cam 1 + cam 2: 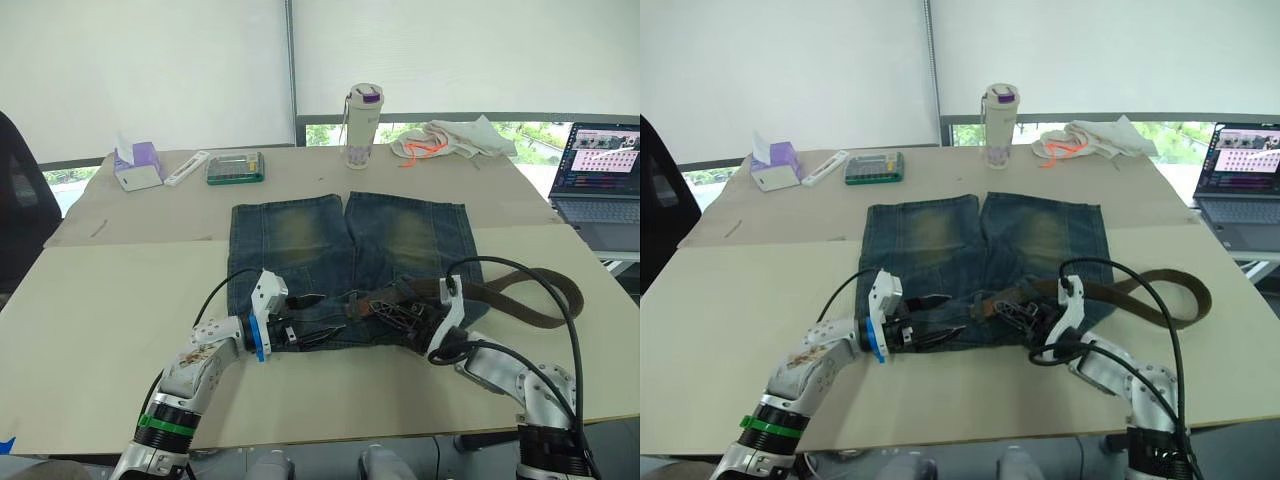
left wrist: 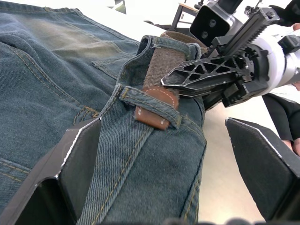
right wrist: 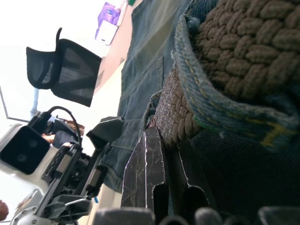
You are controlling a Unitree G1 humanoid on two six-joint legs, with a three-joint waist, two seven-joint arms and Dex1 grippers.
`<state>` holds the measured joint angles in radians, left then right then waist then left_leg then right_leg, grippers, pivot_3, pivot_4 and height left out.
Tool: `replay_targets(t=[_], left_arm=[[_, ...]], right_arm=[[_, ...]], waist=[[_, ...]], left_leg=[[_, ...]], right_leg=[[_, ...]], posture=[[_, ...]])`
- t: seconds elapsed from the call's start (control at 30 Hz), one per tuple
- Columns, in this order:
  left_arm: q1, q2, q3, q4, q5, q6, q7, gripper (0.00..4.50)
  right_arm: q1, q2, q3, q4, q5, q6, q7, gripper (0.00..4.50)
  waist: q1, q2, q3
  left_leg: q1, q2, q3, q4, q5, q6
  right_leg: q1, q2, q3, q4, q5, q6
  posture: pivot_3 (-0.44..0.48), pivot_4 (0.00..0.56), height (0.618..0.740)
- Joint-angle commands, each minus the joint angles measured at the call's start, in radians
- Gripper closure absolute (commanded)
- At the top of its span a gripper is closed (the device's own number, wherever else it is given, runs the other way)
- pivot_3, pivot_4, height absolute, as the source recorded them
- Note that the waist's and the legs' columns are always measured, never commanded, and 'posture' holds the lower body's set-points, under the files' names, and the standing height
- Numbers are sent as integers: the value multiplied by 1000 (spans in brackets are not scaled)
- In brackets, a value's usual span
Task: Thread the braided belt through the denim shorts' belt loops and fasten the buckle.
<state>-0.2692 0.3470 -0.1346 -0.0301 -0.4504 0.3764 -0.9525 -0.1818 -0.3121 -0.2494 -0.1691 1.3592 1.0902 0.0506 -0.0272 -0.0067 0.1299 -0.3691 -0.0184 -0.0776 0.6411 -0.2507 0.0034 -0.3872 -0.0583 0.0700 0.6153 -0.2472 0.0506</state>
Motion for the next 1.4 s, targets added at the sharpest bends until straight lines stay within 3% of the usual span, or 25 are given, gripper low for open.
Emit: replay_targets(t=[0.03, 0.2, 0.37, 0.57, 0.87, 1.0, 1.2, 1.4], left_arm=[[-14, -9, -1, -21, 3, -13, 5, 24], [-15, -16, 0, -11, 6, -17, 12, 24], [-19, -26, 9, -4, 3, -16, 28, 24], [-20, -51, 58, -1, -42, 25, 76, 24], [-40, -133, 196, -14, -314, 388, 224, 24], [-60, -203, 268, -46, -494, 535, 303, 24], [-63, -238, 293, -36, -544, 562, 346, 24], [-63, -254, 313, -27, -563, 559, 367, 1816]], right_arm=[[-37, 28, 14, -29, 35, -4, -26, 4500], [-46, 106, 39, -28, -12, -45, -96, 4500], [-15, 77, 107, -73, -16, 2, 15, 4500], [-45, 161, 52, -11, -72, -136, -5, 4500], [-33, 194, 34, -13, -79, -181, 73, 4500], [-31, 190, 35, -14, -87, -183, 91, 4500], [-18, 190, 47, -26, -95, -179, 107, 4500], [-13, 185, 54, -33, -102, -176, 117, 4500]], waist=[[-2, 0, 0], [-11, 0, 0], [-14, 0, 0], [-16, 0, 0], [-15, 0, 0], [-15, 0, 0], [-15, 0, 0], [-15, 0, 0]], left_leg=[[0, 0, 0, 0, 0, 0], [0, 0, -1, 0, 0, 0], [0, 0, -1, -1, 0, 0], [0, 0, -2, -1, 0, 0], [0, 0, -3, -1, 0, 0], [0, 0, -3, -1, 0, 0], [0, -1, -3, -1, 0, 0], [0, -2, -3, -1, 0, 0]], right_leg=[[0, 0, 0, 0, 0, 0], [0, 0, 0, 0, 0, 0], [-1, 0, 0, 0, 0, 0], [-1, 0, 0, 0, 0, 0], [-1, -1, 0, 0, 0, 0], [-1, -1, 0, 1, 0, 0], [-1, 0, 0, 1, 0, 0], [-1, 0, 0, 0, 0, 0]], posture=[[0, 150, 740], [0, 150, 740], [0, 150, 740], [0, 150, 740], [0, 150, 740], [0, 150, 740], [0, 150, 740], [0, 150, 740]])
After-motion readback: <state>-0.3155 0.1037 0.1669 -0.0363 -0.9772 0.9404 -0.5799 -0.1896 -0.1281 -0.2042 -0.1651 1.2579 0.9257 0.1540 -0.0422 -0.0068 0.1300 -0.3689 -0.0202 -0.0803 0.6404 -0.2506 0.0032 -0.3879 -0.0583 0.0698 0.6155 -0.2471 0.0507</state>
